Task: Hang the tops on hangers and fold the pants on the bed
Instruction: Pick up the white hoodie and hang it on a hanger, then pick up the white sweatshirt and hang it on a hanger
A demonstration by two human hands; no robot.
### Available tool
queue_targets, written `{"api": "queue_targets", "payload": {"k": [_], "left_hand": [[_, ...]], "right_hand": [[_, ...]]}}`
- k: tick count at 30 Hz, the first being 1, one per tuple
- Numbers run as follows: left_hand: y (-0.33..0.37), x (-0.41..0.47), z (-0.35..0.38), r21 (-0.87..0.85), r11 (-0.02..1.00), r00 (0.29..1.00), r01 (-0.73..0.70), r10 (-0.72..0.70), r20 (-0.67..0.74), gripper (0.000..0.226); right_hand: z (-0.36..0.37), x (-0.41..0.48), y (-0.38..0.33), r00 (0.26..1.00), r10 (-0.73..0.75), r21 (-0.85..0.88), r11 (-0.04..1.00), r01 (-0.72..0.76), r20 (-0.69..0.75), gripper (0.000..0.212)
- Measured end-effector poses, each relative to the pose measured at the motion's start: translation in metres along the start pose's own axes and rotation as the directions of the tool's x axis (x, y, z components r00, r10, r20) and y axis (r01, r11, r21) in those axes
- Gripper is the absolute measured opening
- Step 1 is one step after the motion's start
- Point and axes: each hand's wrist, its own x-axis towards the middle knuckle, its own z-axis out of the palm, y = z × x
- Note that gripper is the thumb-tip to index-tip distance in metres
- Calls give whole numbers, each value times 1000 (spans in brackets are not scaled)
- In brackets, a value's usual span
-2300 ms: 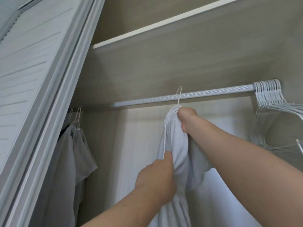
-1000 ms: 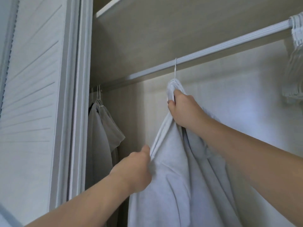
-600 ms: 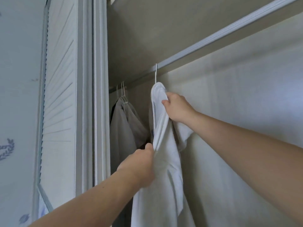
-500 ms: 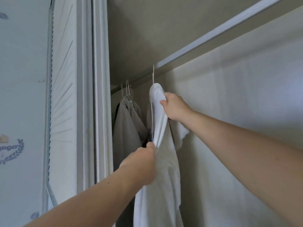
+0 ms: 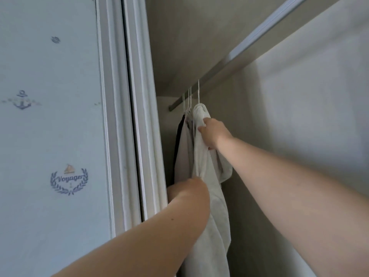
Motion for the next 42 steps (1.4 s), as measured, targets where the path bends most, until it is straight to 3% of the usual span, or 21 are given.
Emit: {"api": "queue_targets", "payload": {"k": [5,8,12,18,20,28,33,37,42], "left_hand": [[3,-6,6,42,998,999,-44,44,4,41],[6,-19,8,164,978,977,-128,152,-147,35],[1,-52,8,321,926,899,-199,303,-317,40],[-50,-118,10,419,871,670,-258,473,-572,58],[-80,-140,10,429,871,639,-240,475,-606,63],[-240,-275,11,359,933,734,-6,247,-632,75],[-356,-404,13,357,918,817,175,67,-573,78],[-442,-533,25,358,879,862,316,-108,-496,79],[-517,-698,42,391,793,873,467,-343,-347,81]], "right_hand": [[0,-20,15,1000,4,9,1000,-4,17,53],[-9,-53,27,995,-82,-8,997,83,64,64],[-31,-99,31,981,-193,2,981,193,33,63],[-62,-161,-11,909,-408,-241,894,377,-91,64],[-64,-179,-40,869,-482,-286,853,437,-110,66],[-13,-263,-200,777,-628,-246,760,601,-43,64],[25,-356,-320,698,-716,-18,697,716,15,68],[60,-446,-420,600,-797,139,603,786,67,71],[105,-559,-532,405,-909,343,413,844,96,70]]}}
